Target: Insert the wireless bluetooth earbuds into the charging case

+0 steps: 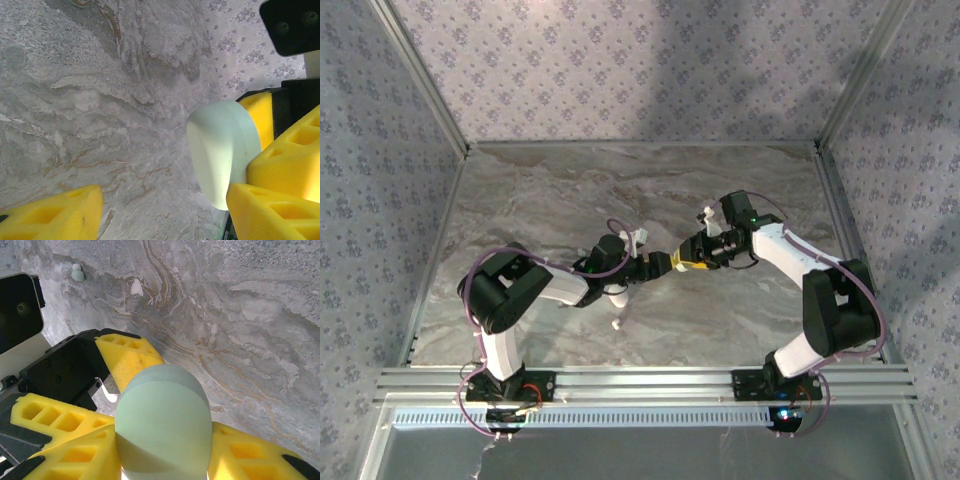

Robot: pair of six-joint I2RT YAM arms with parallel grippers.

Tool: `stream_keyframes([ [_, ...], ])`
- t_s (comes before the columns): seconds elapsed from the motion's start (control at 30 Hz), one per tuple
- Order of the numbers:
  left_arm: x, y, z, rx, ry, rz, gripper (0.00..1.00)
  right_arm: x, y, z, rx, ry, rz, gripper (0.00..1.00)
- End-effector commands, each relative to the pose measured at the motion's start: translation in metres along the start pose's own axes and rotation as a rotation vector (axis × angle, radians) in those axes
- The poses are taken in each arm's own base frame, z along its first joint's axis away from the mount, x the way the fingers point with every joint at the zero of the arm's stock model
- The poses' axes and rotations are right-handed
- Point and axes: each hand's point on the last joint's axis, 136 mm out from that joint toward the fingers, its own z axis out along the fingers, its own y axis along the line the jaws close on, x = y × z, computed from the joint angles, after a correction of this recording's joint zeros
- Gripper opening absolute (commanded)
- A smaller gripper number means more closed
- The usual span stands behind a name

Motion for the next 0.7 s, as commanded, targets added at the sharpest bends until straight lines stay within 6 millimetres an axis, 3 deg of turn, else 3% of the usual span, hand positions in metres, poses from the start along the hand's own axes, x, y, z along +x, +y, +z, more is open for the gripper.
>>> stream_keyframes([
  [0.0,-0.009,-0.035,0.004,0.107,-0.017,0.048,0.68,0.012,0.011,0.009,-0.047,0.053,0.007,0.42],
  [0.43,-0.009,-0.033,0.007,0.092,-0.011,0.058,0.63,0.011,0.020,0.011,-0.093,0.055,0.013,0.41],
  [0.67,-0.007,-0.001,0.012,-0.037,-0.012,0.043,0.61,0.010,0.033,0.004,-0.142,0.049,0.008,0.42],
])
